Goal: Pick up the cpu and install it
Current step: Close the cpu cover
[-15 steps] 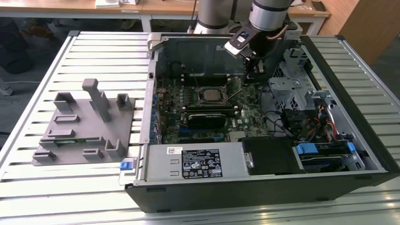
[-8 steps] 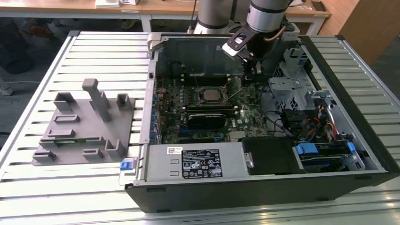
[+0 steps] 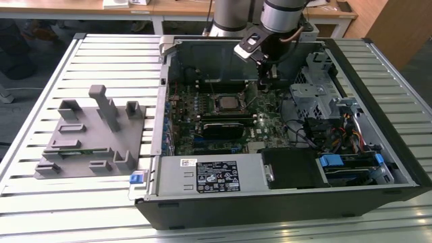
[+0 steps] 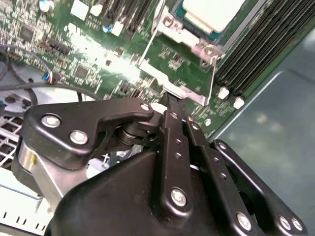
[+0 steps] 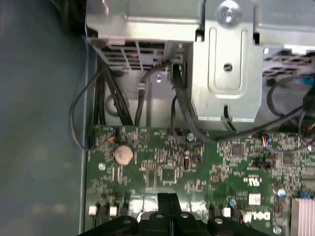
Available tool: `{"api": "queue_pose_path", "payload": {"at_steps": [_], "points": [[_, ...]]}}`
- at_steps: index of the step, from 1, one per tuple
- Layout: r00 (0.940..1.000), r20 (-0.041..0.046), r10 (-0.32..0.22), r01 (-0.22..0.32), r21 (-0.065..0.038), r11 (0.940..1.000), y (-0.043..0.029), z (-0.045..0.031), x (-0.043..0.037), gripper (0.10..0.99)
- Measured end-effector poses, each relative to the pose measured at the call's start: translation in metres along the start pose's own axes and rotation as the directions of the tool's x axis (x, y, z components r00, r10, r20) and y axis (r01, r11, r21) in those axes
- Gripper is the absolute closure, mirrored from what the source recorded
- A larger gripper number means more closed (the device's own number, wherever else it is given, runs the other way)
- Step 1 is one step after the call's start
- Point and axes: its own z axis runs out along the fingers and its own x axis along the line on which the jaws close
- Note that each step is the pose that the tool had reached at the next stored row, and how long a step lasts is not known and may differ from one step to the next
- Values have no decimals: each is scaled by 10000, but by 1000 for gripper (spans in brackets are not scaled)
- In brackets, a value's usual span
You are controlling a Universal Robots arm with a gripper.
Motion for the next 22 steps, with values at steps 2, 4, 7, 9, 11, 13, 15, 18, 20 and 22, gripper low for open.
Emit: {"api": "queue_pose_path", "payload": {"at_steps": [2,4,7,9,11,13,15,18,20,22], "points": [[10000,1,1,-1,0,10000,-69,-3,1,980],[10000,-2,1,-1,0,10000,-154,-3,2,980],[10000,-3,2,-2,0,10000,-246,0,4,980],[10000,-1,2,-2,1,10000,-264,3,4,980],[10000,-1,1,-1,1,10000,-269,7,4,980],[10000,-2,0,0,2,10000,-271,11,4,980],[10000,-1,2,-2,3,10000,-275,14,5,980],[10000,-2,0,0,3,10000,-279,18,5,980],[10000,-2,1,-1,3,10000,-285,20,5,980],[10000,-2,0,0,3,10000,-292,22,5,980]]}}
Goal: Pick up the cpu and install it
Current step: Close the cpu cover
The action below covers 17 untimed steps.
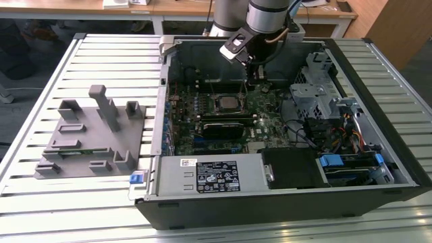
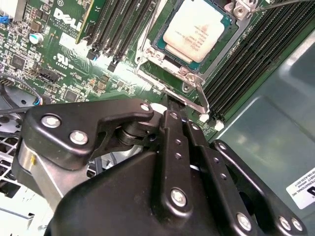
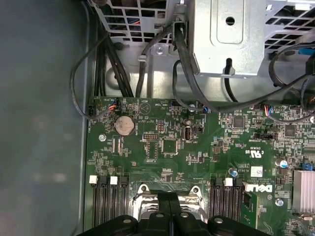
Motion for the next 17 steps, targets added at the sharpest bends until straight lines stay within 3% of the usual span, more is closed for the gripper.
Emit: {"api": "queue_pose_path", "payload": {"at_steps": [8,12,17], "points": [[10000,0,0,0,1,10000,-52,22,1,980],[10000,0,0,0,6,10000,-130,65,3,980],[10000,0,-5,5,7,10000,-288,126,-3,980]]}}
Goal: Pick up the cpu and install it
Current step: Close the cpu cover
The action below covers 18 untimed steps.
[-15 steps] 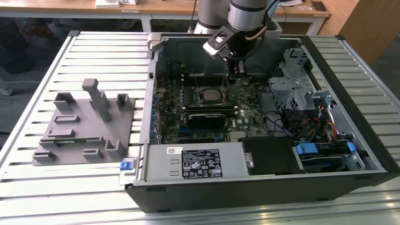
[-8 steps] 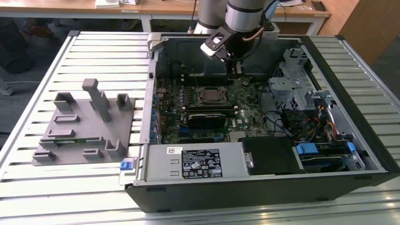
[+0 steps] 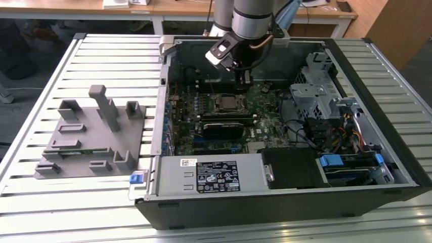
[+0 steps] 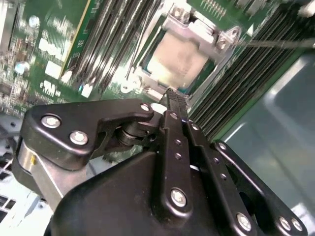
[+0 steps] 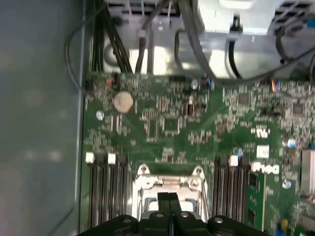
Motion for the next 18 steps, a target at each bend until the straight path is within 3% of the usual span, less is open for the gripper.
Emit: {"api": "queue_pose_path", "payload": {"at_steps": [3,10,18], "points": [[10000,-1,-7,7,-1,10000,-106,9,-9,980],[10000,-1,-27,27,-1,10000,-277,28,-36,980],[9999,-2,-119,119,-3,9999,-349,107,-75,980]]}}
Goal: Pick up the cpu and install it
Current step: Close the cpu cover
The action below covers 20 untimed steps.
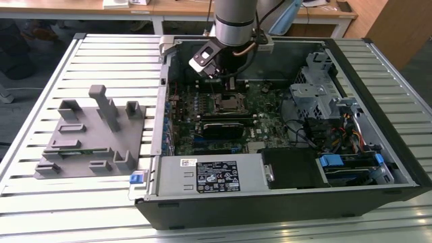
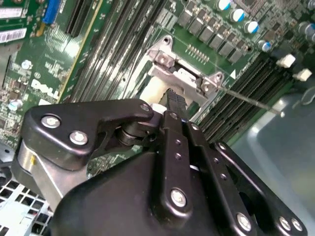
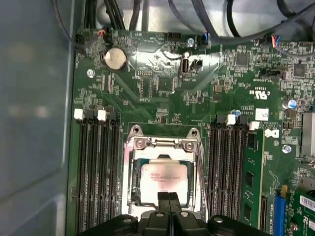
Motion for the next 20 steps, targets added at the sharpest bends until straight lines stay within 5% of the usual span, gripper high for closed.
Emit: {"api": "queue_pose_path", "payload": {"at_steps": [5,15,20], "points": [[10000,0,-61,61,0,10000,-67,79,2,980],[10000,11,-98,98,56,9999,-76,209,2,980],[10000,1,-98,98,59,9999,-50,215,6,980]]}}
